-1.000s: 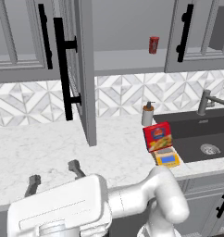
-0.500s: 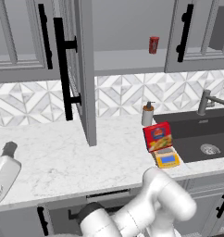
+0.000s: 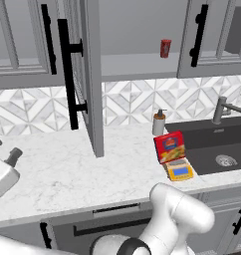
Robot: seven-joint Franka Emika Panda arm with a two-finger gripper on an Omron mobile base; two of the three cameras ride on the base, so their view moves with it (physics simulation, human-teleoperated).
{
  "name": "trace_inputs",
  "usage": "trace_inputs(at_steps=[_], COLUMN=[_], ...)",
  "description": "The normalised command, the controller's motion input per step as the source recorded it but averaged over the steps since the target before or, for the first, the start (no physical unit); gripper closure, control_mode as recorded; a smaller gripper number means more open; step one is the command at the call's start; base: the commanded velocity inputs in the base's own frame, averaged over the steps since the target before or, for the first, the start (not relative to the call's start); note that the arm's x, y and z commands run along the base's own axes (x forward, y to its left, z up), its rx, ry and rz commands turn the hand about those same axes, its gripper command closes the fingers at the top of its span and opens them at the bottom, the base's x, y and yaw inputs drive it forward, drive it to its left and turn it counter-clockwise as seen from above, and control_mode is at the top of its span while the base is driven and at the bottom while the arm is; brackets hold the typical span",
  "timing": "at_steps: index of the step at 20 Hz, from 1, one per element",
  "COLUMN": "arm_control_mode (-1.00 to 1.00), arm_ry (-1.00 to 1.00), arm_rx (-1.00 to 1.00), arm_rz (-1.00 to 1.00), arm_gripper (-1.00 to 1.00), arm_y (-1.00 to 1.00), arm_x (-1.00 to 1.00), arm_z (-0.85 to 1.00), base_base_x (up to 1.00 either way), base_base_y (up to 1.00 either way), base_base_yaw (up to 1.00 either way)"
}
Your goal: Pick the boxed food and place it on the digital scale for weighing, and close the cabinet.
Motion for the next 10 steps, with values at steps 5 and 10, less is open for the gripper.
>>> trace_inputs(at_steps=[5,10], arm_control_mode=[-1.00,-1.00], arm_ry=[0.00,-0.01], arm_rx=[0.03,0.04], arm_rz=[-0.11,-0.04], arm_gripper=[-1.00,-1.00], arm_y=[-0.19,-0.54], arm_x=[0.46,0.42], arm_z=[0.11,0.26], base_base_x=[0.00,0.00], base_base_y=[0.00,0.00], base_base_yaw=[0.00,0.00])
